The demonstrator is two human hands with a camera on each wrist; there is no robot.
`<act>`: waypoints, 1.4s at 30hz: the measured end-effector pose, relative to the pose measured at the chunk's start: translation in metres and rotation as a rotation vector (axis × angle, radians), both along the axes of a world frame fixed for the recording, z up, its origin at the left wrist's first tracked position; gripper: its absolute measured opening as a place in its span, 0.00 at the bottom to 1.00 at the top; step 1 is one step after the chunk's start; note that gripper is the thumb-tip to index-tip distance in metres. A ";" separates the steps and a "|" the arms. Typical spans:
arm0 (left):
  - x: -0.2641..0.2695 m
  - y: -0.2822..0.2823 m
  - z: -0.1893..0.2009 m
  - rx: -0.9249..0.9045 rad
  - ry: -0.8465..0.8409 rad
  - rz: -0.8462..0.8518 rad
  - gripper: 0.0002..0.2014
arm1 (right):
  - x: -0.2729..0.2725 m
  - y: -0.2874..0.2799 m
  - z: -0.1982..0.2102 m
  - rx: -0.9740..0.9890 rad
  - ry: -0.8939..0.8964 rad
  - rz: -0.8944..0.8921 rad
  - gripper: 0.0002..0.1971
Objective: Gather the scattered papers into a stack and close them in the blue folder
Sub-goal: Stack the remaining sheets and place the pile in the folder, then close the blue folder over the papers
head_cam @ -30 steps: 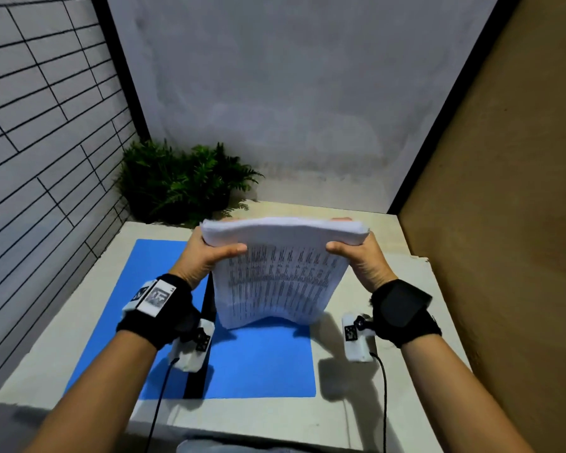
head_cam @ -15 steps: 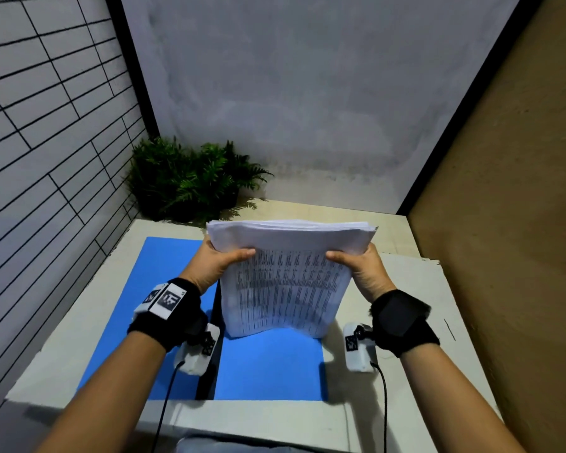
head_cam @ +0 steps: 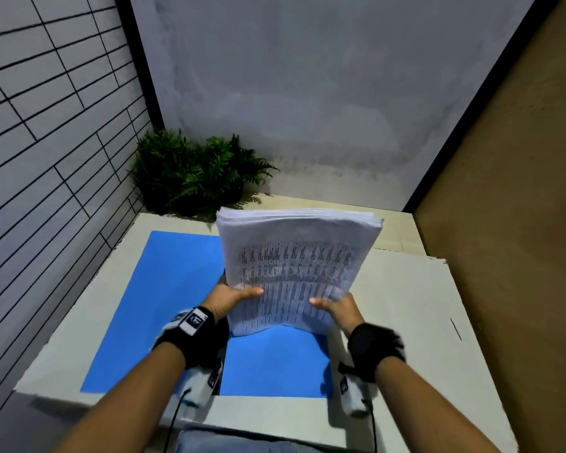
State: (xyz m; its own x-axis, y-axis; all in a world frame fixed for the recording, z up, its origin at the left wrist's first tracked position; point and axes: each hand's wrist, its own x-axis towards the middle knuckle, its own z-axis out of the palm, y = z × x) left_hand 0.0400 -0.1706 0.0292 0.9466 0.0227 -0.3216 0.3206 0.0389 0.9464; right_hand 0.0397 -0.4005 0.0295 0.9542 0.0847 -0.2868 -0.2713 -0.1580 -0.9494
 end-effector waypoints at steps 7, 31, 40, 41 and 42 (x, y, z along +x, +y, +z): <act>0.023 -0.016 0.032 -0.136 -0.109 0.196 0.12 | 0.016 -0.001 0.009 -0.011 -0.060 -0.181 0.19; -0.019 0.202 -0.104 1.086 0.672 0.120 0.46 | 0.037 0.025 -0.074 -0.451 0.517 -0.131 0.45; -0.011 0.209 0.017 0.448 0.226 -0.171 0.16 | 0.033 0.037 -0.066 -0.658 0.408 -0.058 0.39; -0.014 0.201 0.040 0.273 0.194 -0.275 0.22 | 0.032 0.037 -0.065 -0.621 0.402 -0.046 0.37; -0.015 0.191 0.055 0.111 0.198 -0.351 0.29 | 0.032 0.039 -0.066 -0.578 0.408 -0.024 0.35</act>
